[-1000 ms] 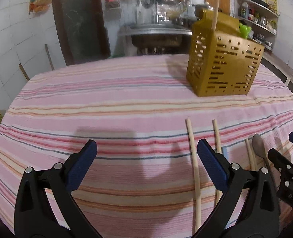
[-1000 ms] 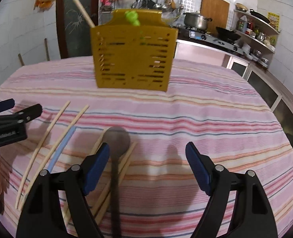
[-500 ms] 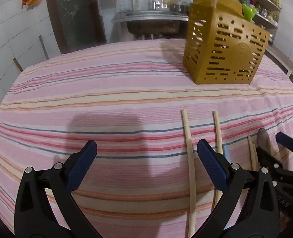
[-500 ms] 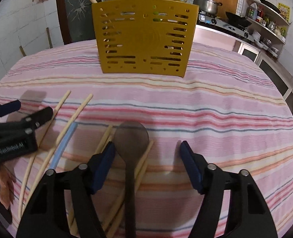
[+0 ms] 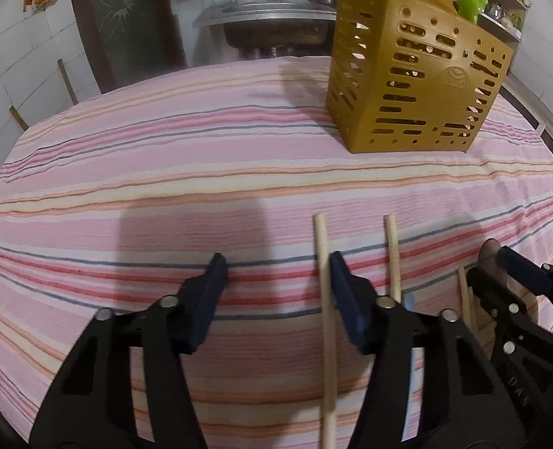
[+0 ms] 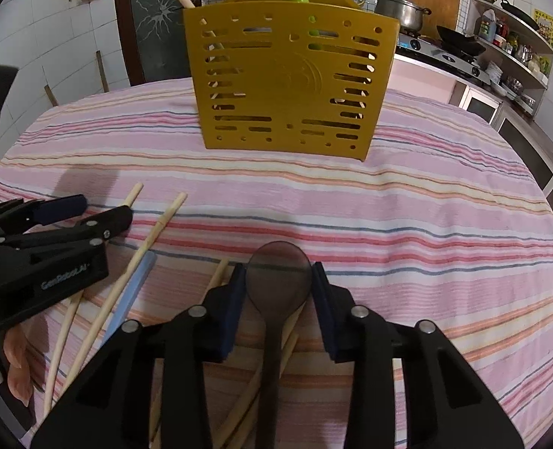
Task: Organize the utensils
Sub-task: 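Grasp the grey spoon with the right tool while the left tool grasps another chopstick, then lower spoon and chopstick into the yellow holder while both tools open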
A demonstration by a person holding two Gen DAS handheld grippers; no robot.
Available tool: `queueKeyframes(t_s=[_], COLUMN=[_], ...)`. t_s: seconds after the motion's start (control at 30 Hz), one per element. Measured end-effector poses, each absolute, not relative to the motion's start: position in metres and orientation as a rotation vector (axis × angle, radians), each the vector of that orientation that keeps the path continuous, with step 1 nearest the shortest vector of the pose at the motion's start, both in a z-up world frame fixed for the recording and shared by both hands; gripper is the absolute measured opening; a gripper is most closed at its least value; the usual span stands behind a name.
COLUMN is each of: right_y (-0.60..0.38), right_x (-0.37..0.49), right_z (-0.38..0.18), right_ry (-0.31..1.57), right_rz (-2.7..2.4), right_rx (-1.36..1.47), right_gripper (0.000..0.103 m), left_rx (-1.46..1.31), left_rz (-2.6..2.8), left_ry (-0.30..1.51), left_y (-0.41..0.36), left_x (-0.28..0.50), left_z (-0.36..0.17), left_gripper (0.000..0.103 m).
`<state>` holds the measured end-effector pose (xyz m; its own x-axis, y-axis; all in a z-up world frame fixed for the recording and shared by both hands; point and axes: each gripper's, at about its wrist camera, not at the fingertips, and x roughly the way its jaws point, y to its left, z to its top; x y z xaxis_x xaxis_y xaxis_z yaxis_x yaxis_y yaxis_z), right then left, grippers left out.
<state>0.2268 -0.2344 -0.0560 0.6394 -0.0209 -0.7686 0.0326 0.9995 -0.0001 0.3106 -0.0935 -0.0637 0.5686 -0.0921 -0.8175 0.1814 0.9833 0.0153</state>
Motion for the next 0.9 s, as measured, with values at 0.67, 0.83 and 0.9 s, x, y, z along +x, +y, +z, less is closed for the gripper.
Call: queueKeyframes(t_s=[0.67,0.83,0.9], right_y=[-0.26,-0.268,-0.272], right_x=[0.208,0.201,0.198], right_z=[-0.028,-0.016,-0.011], right_ry=[0.764,0.704,0.676], right_rz=[-0.058,-0.074,-0.08], right_rx=[0.073,0.095,0.106], right_gripper=[0.036,0.036,0.036], left_rx=[0.011,-0.036,-0.04], left_rz=[-0.167,-0.153,-0.137], left_ry=[0.893,0.812,0.762], left_y=[-0.077,-0.058,-0.052], left_x=[0.292,0.276,0.269], left_z=[-0.042,-0.017,-0.004], left_gripper=[0.005,0.005,0.005])
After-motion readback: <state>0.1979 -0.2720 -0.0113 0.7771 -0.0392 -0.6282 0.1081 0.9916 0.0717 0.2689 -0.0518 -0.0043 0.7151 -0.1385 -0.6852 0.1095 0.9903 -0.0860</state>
